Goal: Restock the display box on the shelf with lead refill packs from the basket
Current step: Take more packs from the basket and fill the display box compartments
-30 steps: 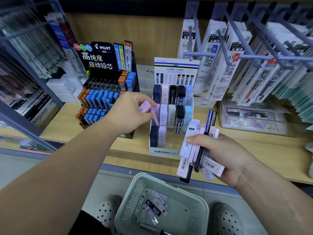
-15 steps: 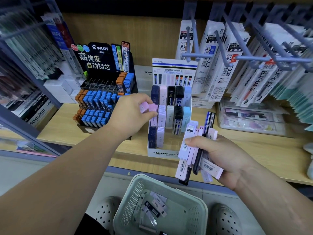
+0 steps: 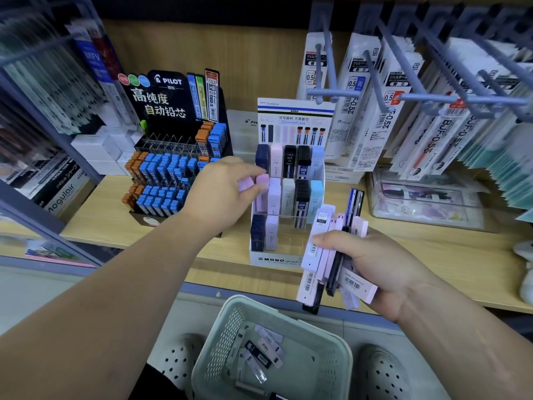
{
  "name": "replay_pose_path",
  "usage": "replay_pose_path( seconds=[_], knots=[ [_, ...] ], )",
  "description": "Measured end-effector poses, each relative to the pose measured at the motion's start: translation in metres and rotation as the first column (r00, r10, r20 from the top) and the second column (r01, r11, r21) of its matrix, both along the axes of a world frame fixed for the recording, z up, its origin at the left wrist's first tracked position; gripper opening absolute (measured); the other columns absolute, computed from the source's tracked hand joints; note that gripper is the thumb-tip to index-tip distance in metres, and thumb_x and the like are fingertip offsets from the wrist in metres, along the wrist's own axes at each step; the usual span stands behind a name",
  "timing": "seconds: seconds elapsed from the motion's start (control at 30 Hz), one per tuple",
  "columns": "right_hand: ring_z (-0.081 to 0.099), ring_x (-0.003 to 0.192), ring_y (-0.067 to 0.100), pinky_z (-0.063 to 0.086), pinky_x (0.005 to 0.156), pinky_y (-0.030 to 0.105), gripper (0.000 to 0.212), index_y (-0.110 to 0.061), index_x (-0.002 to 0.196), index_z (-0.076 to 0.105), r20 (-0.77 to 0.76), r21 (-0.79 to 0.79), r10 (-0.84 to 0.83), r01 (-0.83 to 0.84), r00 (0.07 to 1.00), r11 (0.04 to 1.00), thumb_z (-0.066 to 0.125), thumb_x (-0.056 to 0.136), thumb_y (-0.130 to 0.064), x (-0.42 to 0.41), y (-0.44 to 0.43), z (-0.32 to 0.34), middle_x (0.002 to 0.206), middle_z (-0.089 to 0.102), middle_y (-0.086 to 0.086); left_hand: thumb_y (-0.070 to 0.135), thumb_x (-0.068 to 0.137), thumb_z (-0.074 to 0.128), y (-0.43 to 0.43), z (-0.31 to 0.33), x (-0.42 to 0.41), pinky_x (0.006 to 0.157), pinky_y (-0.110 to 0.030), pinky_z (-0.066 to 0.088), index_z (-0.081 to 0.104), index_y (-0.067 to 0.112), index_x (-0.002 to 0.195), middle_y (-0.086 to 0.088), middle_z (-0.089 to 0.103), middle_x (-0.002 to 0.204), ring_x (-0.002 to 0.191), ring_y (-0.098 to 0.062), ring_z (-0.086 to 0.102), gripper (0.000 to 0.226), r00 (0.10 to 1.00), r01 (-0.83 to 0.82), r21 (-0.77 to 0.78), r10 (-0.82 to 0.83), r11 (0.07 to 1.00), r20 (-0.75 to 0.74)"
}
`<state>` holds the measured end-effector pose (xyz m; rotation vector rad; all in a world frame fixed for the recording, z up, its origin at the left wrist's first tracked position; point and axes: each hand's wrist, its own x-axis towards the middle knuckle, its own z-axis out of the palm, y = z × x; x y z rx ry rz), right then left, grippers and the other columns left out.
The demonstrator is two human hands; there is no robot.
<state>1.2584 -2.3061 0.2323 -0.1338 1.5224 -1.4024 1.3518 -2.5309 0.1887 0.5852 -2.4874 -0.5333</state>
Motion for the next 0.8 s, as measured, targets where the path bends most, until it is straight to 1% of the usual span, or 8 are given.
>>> replay_pose_path(
  seconds=[0.17,0.33,0.47,0.53,0.57,0.63,0.7,0.8],
  knots=[
    [0.051,0.029,0.017,0.036,0.028,0.019,0.014,0.004,0.102,0.063,-0.008,0.008,0.010,-0.009,1.000,1.000,0.064,0.089,-0.001,0.001,0.001,0.002,0.072,0.063,0.022,0.019,0.088,0.072,-0.003,0.010,0.002,0.084,-0.036,0.050,0.077,0.019,0.095,0.006,0.068,0.092,0.092,-0.013,0.061,0.008,0.998,0.056,0.095,-0.056,0.994,0.008],
    [0.052,0.030,0.018,0.037,0.028,0.020,0.015,0.004,0.103,0.064,-0.011,0.018,0.002,-0.002,1.000,1.000,0.065,0.089,-0.001,0.000,0.001,0.001,0.072,0.064,0.023,0.025,0.087,0.074,-0.002,0.007,0.001,0.080,-0.041,0.053,0.077,0.018,0.098,0.004,0.067,0.089,0.086,-0.016,0.062,0.014,0.996,0.044,0.010,-0.045,0.999,0.081],
    [0.053,0.031,0.019,0.037,0.029,0.020,0.014,0.004,0.101,0.065,-0.015,0.025,0.003,-0.003,1.000,1.000,0.066,0.089,-0.002,0.000,0.001,0.001,0.067,0.065,0.021,0.030,0.081,0.078,0.001,0.009,0.000,0.086,-0.036,0.052,0.071,0.023,0.111,0.004,0.069,0.103,0.098,-0.016,0.062,0.031,0.990,-0.046,-0.023,0.049,0.999,0.133],
    [0.055,0.033,0.019,0.038,0.031,0.021,0.011,0.002,0.098,0.065,-0.016,0.023,-0.003,0.004,1.000,1.000,0.066,0.088,-0.003,-0.001,0.001,-0.001,0.068,0.066,0.020,0.030,0.086,0.072,0.005,0.016,0.001,0.082,-0.029,0.048,0.068,0.025,0.109,0.007,0.066,0.100,0.093,-0.011,0.059,0.024,0.990,-0.099,0.119,0.085,0.988,0.115],
    [0.057,0.037,0.020,0.039,0.032,0.021,0.010,0.001,0.097,0.066,-0.019,0.020,-0.007,0.008,1.000,1.000,0.067,0.088,-0.004,-0.002,0.000,-0.002,0.068,0.067,0.019,0.025,0.091,0.064,0.008,0.023,0.001,0.077,-0.029,0.048,0.067,0.025,0.105,0.006,0.065,0.094,0.085,-0.010,0.058,0.015,0.993,-0.110,0.285,0.094,0.952,0.069],
    [0.060,0.043,0.021,0.042,0.036,0.023,0.009,-0.003,0.096,0.067,-0.026,0.016,-0.011,0.011,1.000,1.000,0.069,0.087,-0.005,-0.003,0.001,-0.003,0.069,0.069,0.017,0.013,0.097,0.042,0.010,0.033,0.002,0.068,-0.032,0.049,0.067,0.021,0.102,-0.003,0.062,0.085,0.073,-0.014,0.056,0.027,0.992,-0.058,0.608,0.113,0.792,-0.051],
    [0.060,0.045,0.022,0.042,0.037,0.024,0.006,-0.004,0.093,0.067,-0.030,0.006,-0.011,0.011,0.999,1.000,0.068,0.087,-0.004,-0.004,0.001,-0.003,0.068,0.068,0.016,0.008,0.098,0.035,0.009,0.038,0.005,0.068,-0.030,0.053,0.069,0.019,0.103,-0.006,0.061,0.086,0.072,-0.016,0.058,0.036,0.990,0.010,0.711,0.093,0.703,-0.106],
    [0.061,0.050,0.023,0.045,0.042,0.028,0.005,-0.007,0.091,0.067,-0.043,-0.002,-0.004,0.004,0.999,1.000,0.068,0.086,-0.005,-0.004,0.001,-0.003,0.072,0.069,0.017,0.010,0.103,0.045,0.009,0.039,0.009,0.073,-0.031,0.056,0.066,0.020,0.112,-0.007,0.069,0.090,0.076,-0.018,0.068,0.025,0.988,0.083,0.733,0.040,0.675,-0.150]
  ],
)
